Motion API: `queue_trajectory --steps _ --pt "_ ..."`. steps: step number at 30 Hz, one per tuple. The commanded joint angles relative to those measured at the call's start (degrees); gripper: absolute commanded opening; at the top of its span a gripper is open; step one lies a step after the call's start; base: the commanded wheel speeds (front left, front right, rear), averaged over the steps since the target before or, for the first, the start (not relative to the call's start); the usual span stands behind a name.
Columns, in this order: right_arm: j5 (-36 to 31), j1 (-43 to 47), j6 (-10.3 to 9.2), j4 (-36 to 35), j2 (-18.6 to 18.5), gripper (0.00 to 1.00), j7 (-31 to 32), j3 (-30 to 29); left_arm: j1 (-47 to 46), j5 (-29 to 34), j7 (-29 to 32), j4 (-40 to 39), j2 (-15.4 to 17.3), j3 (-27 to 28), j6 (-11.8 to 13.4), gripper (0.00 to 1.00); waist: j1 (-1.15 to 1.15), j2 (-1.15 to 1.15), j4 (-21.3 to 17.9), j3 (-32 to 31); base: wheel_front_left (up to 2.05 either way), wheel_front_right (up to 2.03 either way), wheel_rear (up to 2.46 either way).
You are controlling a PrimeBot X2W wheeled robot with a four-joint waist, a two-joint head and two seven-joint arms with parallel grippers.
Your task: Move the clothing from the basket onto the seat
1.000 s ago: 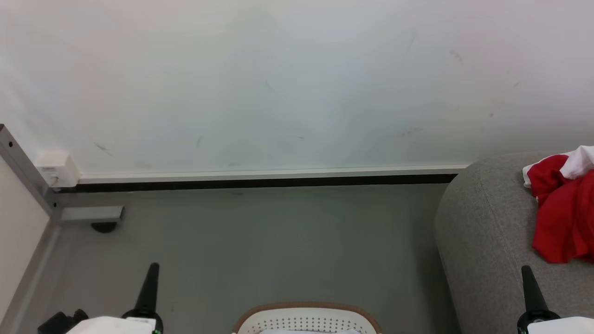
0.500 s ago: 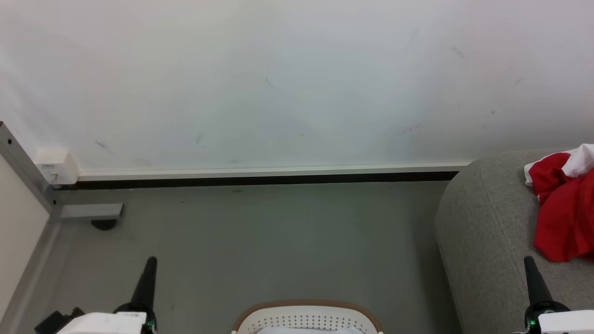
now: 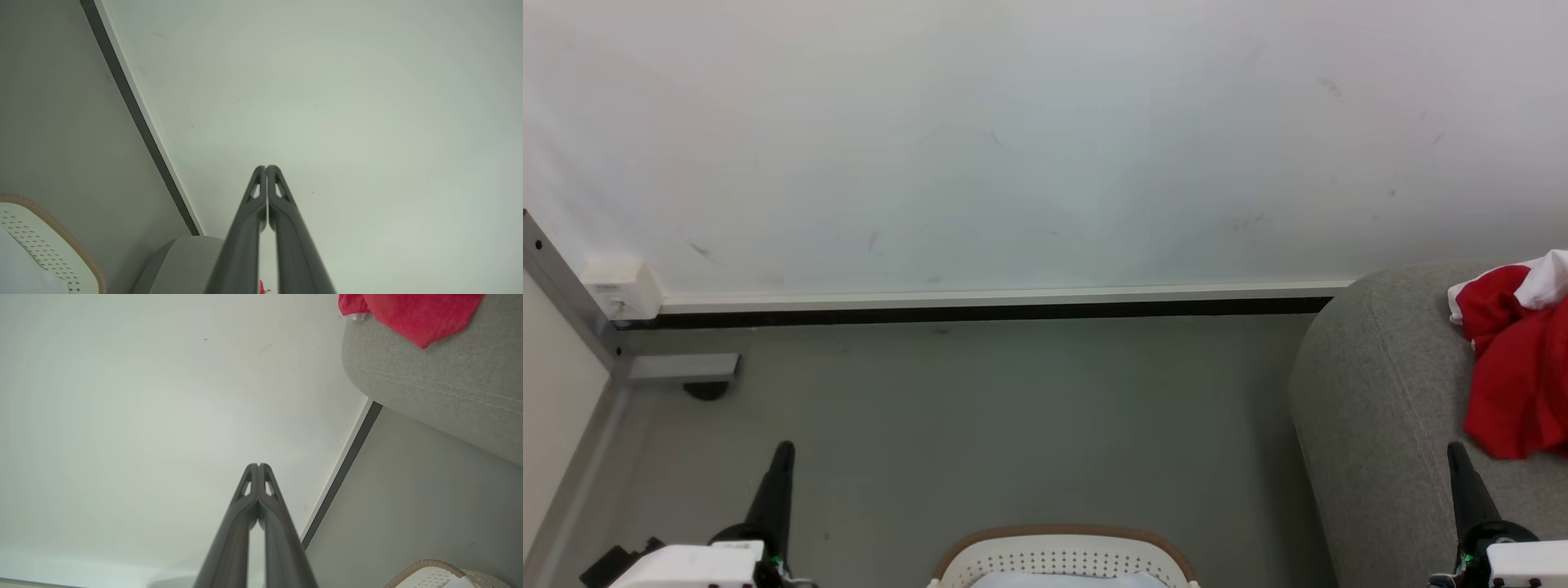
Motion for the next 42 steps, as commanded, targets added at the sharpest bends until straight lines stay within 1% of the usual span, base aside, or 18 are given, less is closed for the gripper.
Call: queue_trajectory --steps 1,21,42 --pt "1.8 -1.0 -0.10 -0.7 -0.3 0.00 0.5 -0.2 -1.0 -1.7 0.5 -0.5 0.1 0.5 0.1 0.00 0.00 0.00 0.0 0.1 0.00 0.00 0.00" --pt "9.8 -1.5 -0.12 -1.6 -0.6 0.00 2.2 -0.4 -1.5 -8.7 2.5 -1.2 -0.2 1.7 0.3 0.00 0.00 0.00 0.1 0.7 0.00 0.00 0.00" --pt "10.0 -1.5 -0.12 -1.6 -0.8 0.00 1.9 0.0 -1.5 -8.6 2.5 -1.2 -0.2 1.7 0.3 0.00 0.00 0.00 0.1 0.7 0.00 0.00 0.00"
